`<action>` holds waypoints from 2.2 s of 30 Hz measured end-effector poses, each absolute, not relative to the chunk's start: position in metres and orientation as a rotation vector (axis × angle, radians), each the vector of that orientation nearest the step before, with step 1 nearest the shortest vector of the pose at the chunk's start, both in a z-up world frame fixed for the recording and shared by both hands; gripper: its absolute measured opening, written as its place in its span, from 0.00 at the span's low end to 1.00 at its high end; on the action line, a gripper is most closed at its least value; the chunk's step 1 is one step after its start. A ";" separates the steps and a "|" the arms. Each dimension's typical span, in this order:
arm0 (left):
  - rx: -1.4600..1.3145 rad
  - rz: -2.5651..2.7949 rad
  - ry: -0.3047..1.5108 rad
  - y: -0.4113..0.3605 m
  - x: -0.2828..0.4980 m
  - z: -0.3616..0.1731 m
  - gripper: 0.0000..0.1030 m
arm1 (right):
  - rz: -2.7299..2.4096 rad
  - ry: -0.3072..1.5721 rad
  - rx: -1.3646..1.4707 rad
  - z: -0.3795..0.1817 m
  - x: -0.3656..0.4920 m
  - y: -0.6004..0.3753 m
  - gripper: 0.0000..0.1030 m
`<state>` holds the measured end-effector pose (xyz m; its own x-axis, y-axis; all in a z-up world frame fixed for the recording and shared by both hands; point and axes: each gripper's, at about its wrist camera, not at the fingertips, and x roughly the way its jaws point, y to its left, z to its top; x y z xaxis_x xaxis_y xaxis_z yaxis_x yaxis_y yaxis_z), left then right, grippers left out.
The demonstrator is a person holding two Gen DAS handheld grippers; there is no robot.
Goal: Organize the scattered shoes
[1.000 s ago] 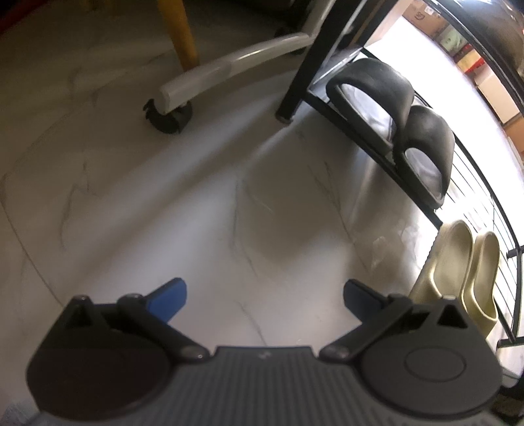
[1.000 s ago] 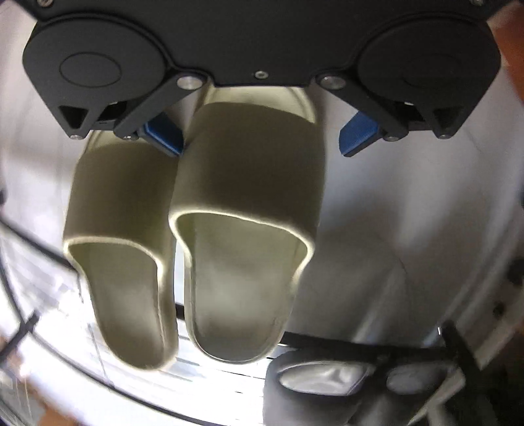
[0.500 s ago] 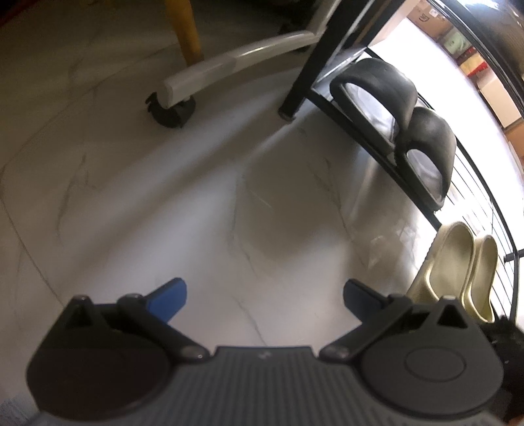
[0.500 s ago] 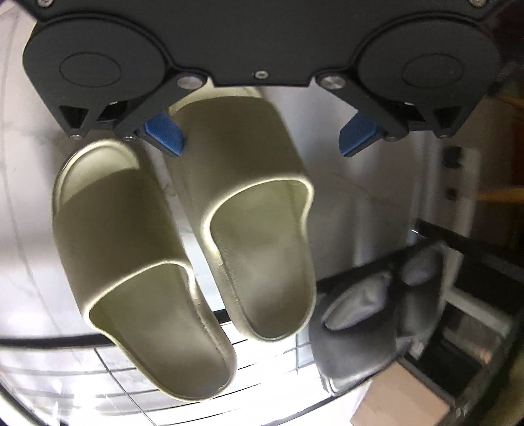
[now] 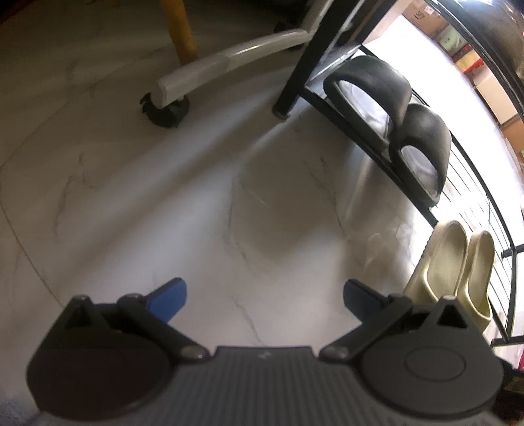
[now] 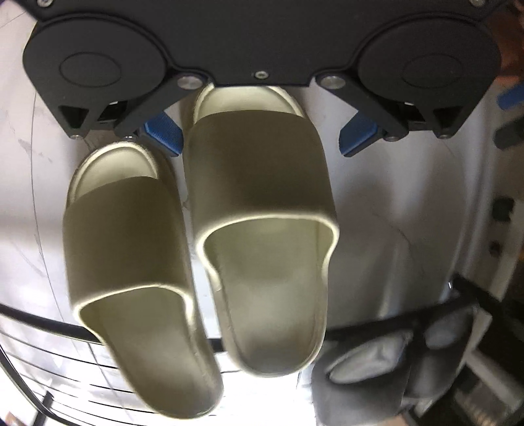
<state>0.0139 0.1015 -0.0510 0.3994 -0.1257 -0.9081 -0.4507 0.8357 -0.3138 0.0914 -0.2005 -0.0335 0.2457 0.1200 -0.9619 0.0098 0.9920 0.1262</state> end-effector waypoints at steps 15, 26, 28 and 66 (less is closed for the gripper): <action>-0.571 0.218 1.159 0.102 0.014 -0.050 0.99 | 0.070 1.286 -0.038 -0.053 0.079 -0.184 1.00; -0.568 0.218 1.157 0.103 0.015 -0.050 0.99 | 0.102 1.077 0.067 -0.016 0.071 -0.196 0.98; -0.564 0.217 1.158 0.102 0.015 -0.050 0.99 | 0.087 1.080 0.087 -0.020 0.074 -0.199 0.98; -0.449 0.181 1.201 0.083 0.023 -0.061 0.99 | -0.025 0.692 0.033 -0.024 0.149 -0.192 0.97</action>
